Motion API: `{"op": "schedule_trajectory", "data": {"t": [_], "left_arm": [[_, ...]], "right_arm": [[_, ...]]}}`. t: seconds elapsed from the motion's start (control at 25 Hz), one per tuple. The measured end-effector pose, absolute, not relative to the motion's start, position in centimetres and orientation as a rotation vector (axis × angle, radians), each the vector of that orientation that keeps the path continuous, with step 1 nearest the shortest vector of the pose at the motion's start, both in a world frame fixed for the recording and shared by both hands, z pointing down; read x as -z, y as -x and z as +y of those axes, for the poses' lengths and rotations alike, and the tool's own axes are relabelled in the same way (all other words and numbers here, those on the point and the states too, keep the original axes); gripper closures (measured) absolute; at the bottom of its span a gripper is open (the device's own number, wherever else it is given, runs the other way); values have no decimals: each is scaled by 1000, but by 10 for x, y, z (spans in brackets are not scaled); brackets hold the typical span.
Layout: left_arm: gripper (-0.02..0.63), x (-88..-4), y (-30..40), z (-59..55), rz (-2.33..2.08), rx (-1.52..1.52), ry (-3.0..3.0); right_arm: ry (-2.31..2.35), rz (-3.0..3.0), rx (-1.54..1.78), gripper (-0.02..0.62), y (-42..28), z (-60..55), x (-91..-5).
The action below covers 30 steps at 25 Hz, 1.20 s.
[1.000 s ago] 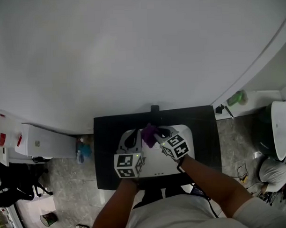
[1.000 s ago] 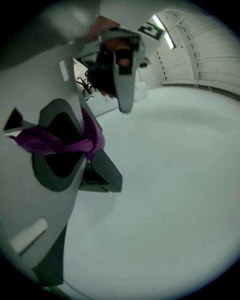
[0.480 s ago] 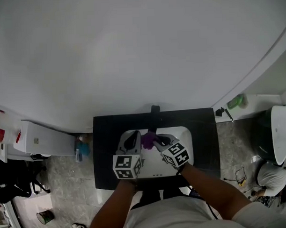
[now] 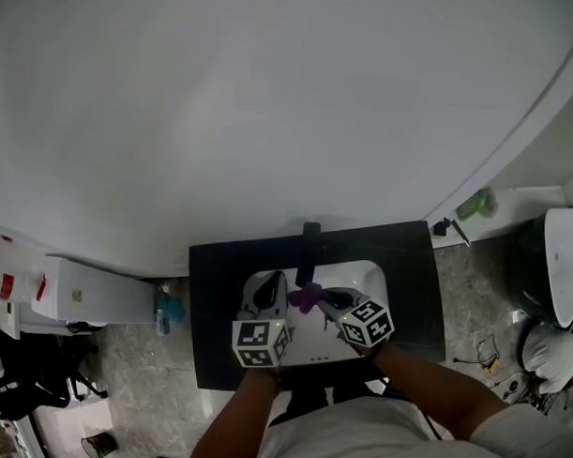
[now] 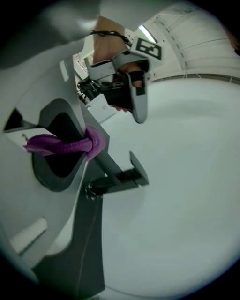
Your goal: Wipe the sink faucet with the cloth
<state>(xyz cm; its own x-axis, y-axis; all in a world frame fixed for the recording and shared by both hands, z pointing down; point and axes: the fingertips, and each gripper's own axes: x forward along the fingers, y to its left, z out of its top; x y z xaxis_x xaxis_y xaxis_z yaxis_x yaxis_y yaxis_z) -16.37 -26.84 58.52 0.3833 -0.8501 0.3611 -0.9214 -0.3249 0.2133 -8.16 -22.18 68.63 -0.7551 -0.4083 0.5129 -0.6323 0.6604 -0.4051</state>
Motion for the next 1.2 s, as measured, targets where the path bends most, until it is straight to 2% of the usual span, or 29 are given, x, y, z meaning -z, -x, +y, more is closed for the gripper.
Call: {"op": "schedule_trajectory", "data": {"t": [0.16, 0.28, 0.6, 0.76, 0.92, 1.2], "left_arm": [[600, -590, 158, -267, -1522, -248, -2270], [600, -591, 152, -267, -1512, -251, -2268], [600, -589, 142, -257, -1479, -342, -2335], [600, -582, 152, -252, -1487, -344, -2351], [600, -577, 158, -247, -1504, -332, -2350], [600, -533, 146, -252, -1518, -228, -2383]], "right_arm": [[-1115, -2580, -749, 540, 33, -292, -629], [-1185, -2565, -693, 540, 32, -344, -616], [-1113, -2229, -888, 541, 44, -368, -758], [-1151, -2156, -872, 543, 44, -378, -771], [-1170, -2271, -867, 546, 48, -374, -721], [-1171, -2603, -739, 543, 50, -339, -560]]}}
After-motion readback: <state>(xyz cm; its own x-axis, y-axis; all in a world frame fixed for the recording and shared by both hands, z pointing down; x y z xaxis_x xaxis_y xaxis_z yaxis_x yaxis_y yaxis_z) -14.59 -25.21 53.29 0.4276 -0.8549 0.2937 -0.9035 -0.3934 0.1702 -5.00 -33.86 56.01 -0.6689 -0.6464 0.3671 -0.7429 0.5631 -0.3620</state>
